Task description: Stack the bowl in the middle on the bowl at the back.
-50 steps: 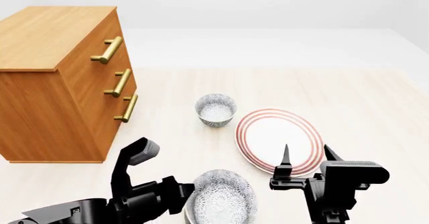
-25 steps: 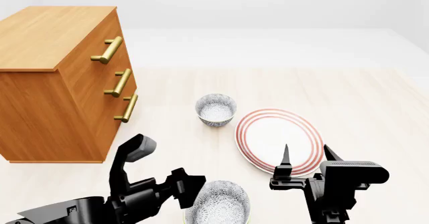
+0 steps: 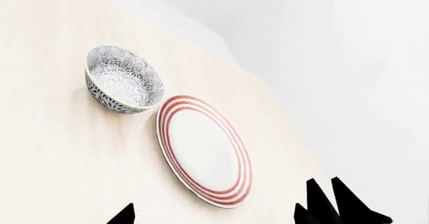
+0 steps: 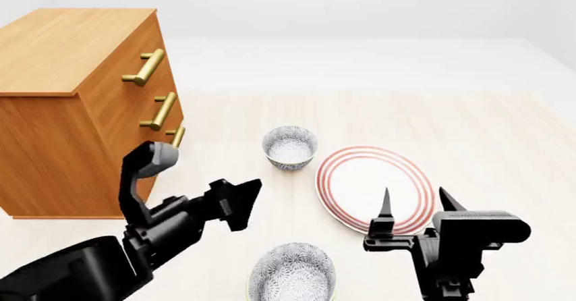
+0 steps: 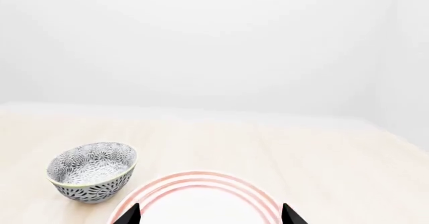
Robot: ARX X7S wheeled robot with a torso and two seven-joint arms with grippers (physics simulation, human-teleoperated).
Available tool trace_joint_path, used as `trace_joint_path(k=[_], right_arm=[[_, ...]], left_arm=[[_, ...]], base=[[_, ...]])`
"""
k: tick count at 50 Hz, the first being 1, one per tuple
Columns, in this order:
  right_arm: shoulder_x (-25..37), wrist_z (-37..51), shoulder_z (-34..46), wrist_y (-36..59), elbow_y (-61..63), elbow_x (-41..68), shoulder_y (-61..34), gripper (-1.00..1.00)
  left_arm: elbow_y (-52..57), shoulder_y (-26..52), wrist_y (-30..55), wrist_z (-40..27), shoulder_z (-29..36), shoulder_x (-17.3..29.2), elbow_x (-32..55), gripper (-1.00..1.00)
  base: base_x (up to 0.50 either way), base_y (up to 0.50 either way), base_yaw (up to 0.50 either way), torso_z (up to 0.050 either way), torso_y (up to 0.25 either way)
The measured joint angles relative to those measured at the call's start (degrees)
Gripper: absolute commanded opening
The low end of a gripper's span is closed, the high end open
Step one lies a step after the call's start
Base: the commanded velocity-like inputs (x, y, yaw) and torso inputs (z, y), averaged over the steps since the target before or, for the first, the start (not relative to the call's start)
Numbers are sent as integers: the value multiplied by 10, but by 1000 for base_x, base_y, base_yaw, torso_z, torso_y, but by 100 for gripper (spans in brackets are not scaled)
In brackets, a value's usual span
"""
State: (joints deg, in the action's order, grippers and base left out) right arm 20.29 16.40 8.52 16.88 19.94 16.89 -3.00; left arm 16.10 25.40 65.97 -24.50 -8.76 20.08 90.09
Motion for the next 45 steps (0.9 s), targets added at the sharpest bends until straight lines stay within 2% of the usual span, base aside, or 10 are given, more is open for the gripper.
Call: trace_joint_path(k=[18, 30, 45], right_arm=[[31, 32, 3, 88, 117, -9, -28, 100], [58, 57, -13, 150, 230, -10, -40, 100], [75, 93, -48, 143, 332, -28, -6, 100]], left_arm=[[94, 7, -124, 59, -25, -20, -161, 100], [208, -23, -251, 91, -22, -32, -329, 100], [265, -75, -400, 135, -32, -57, -473, 100]], base=[[0, 0, 0, 0, 0], [0, 0, 0, 0, 0], [0, 0, 0, 0, 0]])
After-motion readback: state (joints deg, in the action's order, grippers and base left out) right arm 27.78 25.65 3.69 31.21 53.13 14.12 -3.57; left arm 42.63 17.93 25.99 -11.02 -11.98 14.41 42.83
